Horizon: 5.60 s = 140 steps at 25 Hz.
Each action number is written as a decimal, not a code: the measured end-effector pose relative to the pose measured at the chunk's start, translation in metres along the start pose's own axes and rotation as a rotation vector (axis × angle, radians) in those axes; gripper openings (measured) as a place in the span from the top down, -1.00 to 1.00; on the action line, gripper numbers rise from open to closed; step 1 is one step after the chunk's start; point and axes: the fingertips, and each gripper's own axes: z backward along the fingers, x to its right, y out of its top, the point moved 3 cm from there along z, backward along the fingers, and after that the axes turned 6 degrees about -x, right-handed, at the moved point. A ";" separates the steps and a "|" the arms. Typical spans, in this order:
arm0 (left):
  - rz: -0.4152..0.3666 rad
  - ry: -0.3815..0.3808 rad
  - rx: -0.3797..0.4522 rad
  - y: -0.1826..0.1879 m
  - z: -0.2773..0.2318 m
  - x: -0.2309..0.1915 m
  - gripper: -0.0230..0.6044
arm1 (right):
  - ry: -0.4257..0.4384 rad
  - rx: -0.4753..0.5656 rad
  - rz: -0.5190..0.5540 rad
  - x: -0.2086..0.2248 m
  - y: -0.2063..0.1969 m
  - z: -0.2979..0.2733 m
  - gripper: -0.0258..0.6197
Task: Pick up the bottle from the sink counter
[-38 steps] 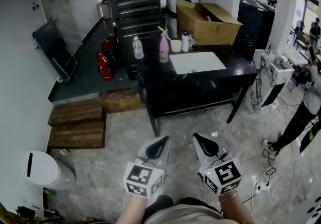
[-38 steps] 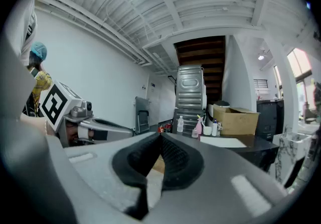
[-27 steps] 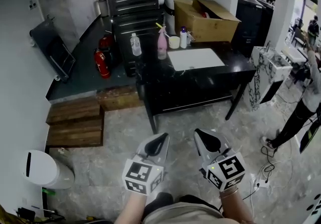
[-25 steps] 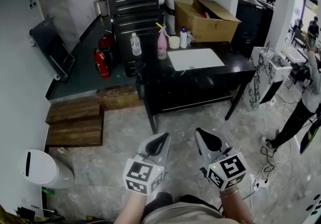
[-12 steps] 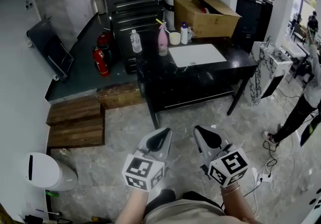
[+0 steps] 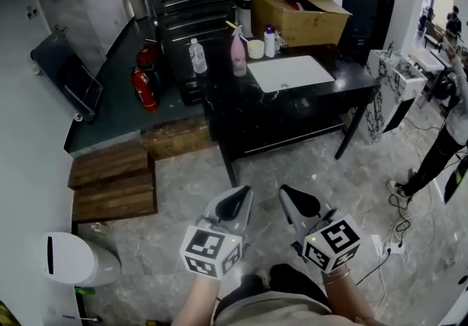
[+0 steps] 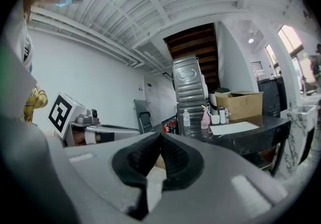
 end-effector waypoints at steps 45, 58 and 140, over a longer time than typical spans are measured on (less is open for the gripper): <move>0.062 0.177 0.017 0.063 -0.233 -0.133 0.92 | 0.189 -0.034 -0.020 0.224 0.049 -0.185 0.91; 0.109 0.214 0.031 0.066 -0.255 -0.167 0.92 | 0.196 -0.093 -0.068 0.248 0.028 -0.207 0.91; 0.052 -0.065 -0.093 0.111 -0.476 -0.444 0.92 | 0.065 -0.146 -0.132 0.378 0.092 -0.546 0.91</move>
